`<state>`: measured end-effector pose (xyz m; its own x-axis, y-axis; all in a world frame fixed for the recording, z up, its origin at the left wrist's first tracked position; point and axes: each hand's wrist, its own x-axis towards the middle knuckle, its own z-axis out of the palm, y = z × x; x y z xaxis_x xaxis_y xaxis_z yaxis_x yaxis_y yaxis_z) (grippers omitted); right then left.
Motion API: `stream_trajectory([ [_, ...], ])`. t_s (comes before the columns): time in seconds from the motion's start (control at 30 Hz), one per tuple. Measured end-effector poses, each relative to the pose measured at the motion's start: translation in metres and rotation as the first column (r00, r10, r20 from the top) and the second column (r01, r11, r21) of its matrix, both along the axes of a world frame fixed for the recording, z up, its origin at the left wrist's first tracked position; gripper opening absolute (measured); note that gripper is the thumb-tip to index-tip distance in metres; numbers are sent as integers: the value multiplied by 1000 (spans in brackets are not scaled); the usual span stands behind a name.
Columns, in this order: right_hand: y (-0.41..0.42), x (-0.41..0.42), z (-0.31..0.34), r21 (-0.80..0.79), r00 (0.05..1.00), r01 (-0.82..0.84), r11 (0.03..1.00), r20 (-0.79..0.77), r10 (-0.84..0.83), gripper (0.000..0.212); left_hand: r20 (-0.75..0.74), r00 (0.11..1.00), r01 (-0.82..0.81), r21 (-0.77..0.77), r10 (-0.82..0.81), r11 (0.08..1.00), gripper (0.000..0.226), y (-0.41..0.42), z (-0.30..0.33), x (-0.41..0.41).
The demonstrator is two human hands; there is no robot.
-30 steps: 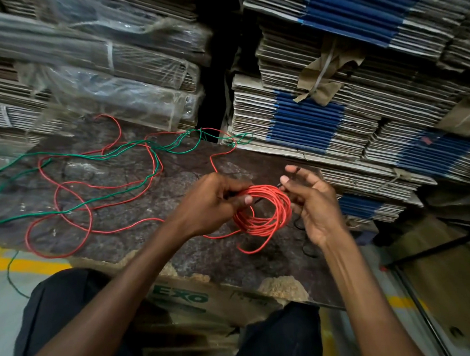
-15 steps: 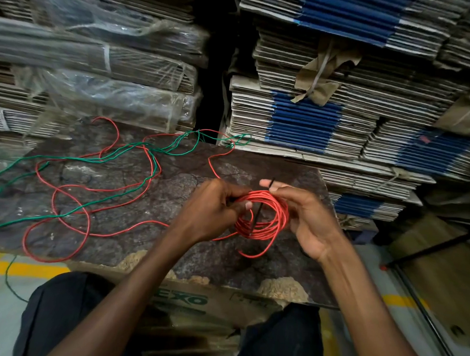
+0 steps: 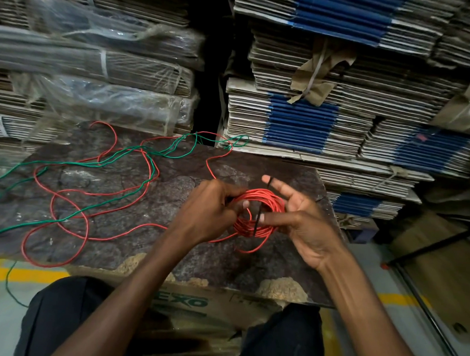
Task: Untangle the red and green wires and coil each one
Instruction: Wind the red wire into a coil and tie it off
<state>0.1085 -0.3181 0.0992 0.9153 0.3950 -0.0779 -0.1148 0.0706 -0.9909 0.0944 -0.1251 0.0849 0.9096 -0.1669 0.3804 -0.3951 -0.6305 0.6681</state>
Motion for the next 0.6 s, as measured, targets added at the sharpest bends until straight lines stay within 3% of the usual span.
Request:
stream_trajectory([
  [0.13, 1, -3, -2, -4, 998, 32, 999, 48, -32, 83, 3, 1000, 7, 2, -7, 1000, 23, 1, -1, 0],
  [0.33, 1, -9, -2, -68, 990, 52, 996, 133, -43, 57, -51, 995, 83, -13, -84, 996, 21, 5, -8, 4],
  [0.47, -1, -9, 0, -113, 982, 29, 993, 188, -7, 44, -190, 965, 128, -258, -180, 958, 46, 3, -6, 0],
  [0.6, -5, -7, 0, -164, 967, 28, 986, 254, 14, 39, -254, 892, 235, -448, -374, 863, 36, 1, 4, -5],
])
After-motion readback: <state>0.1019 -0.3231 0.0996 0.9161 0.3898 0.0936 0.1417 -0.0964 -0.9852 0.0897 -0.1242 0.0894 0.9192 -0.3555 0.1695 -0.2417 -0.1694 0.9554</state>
